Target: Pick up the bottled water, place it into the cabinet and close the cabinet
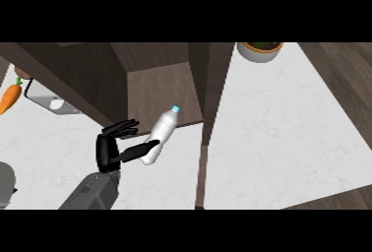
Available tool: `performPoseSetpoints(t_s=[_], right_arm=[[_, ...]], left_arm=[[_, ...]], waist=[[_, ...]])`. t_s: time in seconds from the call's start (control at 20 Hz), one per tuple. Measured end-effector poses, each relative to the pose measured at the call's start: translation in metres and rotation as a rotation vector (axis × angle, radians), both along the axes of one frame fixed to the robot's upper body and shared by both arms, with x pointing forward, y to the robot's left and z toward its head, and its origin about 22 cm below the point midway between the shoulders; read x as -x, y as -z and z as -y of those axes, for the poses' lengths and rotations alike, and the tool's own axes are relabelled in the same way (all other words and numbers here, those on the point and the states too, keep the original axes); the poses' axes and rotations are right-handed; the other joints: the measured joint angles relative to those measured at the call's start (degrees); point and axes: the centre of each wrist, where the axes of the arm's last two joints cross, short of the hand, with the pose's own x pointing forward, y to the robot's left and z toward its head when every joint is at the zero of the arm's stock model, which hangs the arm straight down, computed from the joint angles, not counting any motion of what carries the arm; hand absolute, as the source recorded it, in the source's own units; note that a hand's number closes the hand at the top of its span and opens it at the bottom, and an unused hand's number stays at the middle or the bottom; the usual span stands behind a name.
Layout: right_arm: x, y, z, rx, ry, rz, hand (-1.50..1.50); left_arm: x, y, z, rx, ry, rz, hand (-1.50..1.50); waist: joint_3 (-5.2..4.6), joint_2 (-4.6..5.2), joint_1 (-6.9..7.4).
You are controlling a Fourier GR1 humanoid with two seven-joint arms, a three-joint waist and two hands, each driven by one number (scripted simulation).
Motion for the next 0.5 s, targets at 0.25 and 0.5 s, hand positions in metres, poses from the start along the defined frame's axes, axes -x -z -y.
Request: performPoseSetpoints(t_s=[0.25, 0.5], right_arm=[[-0.001, -0.002, 0.001, 0.007, 0.001, 0.005, -1.50], [0.000, -0.003, 0.003, 0.017, 0.009, 0.006, -1.50]], left_arm=[[-0.005, -0.004, 0.013, 0.008, 0.051, -0.012, 1.50], [-0.008, -0.005, 0.022, 0.037, 0.053, -0.020, 1.50]], waist=[[-0.42, 0.01, 0.54], [-0.55, -0.18, 1.81]])
